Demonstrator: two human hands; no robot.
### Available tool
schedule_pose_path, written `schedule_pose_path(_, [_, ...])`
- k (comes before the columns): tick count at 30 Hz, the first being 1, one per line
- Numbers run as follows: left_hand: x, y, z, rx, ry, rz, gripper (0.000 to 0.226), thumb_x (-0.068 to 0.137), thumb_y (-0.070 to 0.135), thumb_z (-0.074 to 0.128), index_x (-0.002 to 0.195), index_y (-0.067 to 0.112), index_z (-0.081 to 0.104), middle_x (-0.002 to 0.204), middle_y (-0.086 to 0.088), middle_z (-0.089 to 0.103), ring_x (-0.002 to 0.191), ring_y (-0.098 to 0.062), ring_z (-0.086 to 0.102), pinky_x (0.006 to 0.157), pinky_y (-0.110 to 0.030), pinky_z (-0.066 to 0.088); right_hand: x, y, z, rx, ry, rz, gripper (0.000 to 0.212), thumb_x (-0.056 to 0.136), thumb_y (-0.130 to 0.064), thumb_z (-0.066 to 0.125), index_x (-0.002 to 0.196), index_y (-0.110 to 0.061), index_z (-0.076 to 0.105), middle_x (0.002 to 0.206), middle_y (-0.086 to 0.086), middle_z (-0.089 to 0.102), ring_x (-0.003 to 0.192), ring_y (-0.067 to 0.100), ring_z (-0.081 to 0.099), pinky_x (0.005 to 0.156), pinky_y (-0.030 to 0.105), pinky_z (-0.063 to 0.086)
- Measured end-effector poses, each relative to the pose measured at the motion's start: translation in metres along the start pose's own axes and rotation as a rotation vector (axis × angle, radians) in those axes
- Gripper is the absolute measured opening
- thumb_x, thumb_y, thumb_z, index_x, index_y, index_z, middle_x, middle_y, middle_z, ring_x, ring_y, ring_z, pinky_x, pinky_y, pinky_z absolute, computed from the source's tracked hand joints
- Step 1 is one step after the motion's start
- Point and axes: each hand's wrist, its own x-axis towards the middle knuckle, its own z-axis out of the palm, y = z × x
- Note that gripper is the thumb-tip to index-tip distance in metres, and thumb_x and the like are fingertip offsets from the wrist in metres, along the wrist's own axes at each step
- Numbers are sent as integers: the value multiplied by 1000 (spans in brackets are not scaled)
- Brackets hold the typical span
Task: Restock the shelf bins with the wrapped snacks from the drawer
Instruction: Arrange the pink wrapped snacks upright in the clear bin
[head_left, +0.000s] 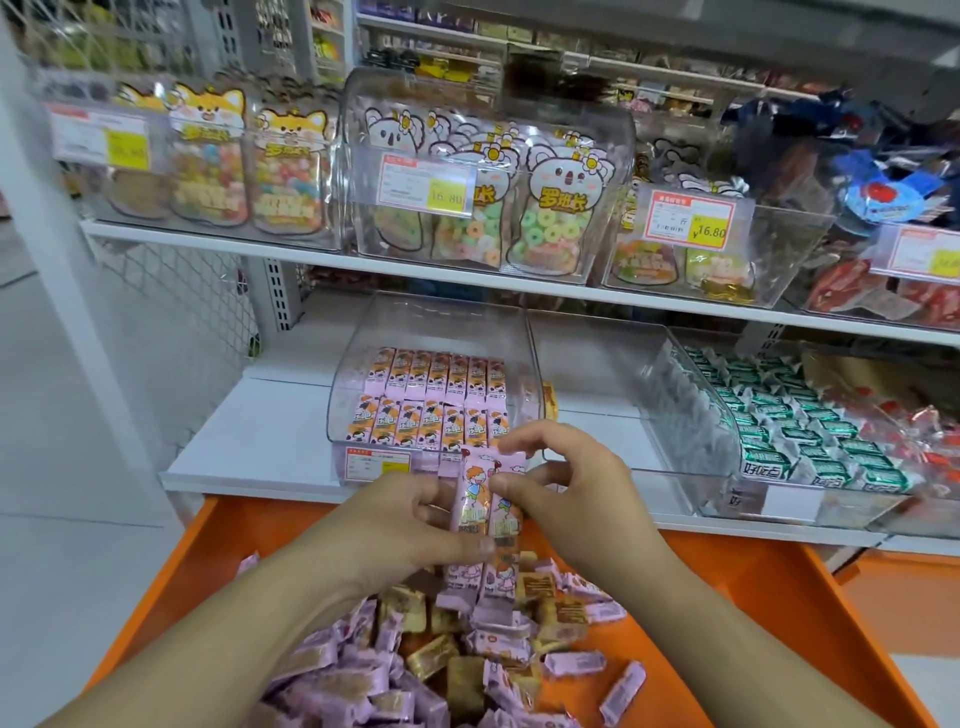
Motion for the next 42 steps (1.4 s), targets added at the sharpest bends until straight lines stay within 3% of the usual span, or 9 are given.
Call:
schedule_pose_path(4, [-2,4,1,-49,7,10,24,78,13,90,99,13,78,90,-6,81,67,-10,72,55,-21,50,0,0,0,-73,4,-44,23,91,-38,80,111,-42,69,121,-24,61,96,1,65,82,22,55])
schedule_pose_path(8, [0,8,-6,-102,39,32,24,80,13,88,102,10,80,95,-8,81,81,-13,76,55,-18,49,0,-4,-13,-161,-201,-195,66,86,-50,80,145,-44,52,146,-27,38,132,1,46,101,19,43])
schedule_pose_path(12, [1,7,-13,-153,28,42,22,82,9,86,102,9,79,99,-10,81,77,-13,75,55,-19,49,-4,-7,-13,-276,-328,-269,99,74,-50,90,156,-42,37,154,-31,26,141,-5,35,103,12,36])
schedule_pose_path(16, [4,5,-16,-122,19,26,23,80,13,88,100,8,79,98,-11,81,78,-14,73,63,-27,49,-4,-9,-5,-284,-329,-265,105,71,-49,94,158,-42,34,149,-34,26,117,-1,49,89,14,44])
schedule_pose_path(19, [2,6,-17,-145,7,36,17,84,6,83,101,7,79,95,-10,81,70,-8,72,54,-17,49,-2,-15,-2,-277,-356,-241,114,68,-56,92,160,-44,27,147,-37,24,125,-3,46,95,15,46])
schedule_pose_path(29, [6,0,-36,-158,-26,-38,19,85,14,84,102,8,79,100,-13,80,78,-18,73,71,-33,59,9,-15,13,-348,-318,-308,103,68,-56,93,155,-35,43,139,-31,31,109,-12,47,89,7,41])
schedule_pose_path(32, [4,1,-42,-165,1,-30,21,86,25,84,105,18,80,100,-2,79,78,-11,71,70,-28,58,16,-14,15,-326,-287,-326,100,67,-53,94,153,-31,48,136,-25,37,107,-5,52,86,7,44])
schedule_pose_path(38, [13,5,-76,205,417,253,32,89,47,76,119,38,68,117,16,70,101,-6,70,91,-30,54,54,-13,21,-350,-178,-295,99,61,-71,85,147,-34,53,134,-25,42,100,-4,56,88,15,47])
schedule_pose_path(42, [41,-11,-102,677,553,420,68,99,58,56,159,40,30,167,22,18,155,-9,14,125,-37,21,112,-14,42,-380,-149,-246,94,60,-62,93,143,-32,58,125,-19,46,95,-4,56,84,12,44])
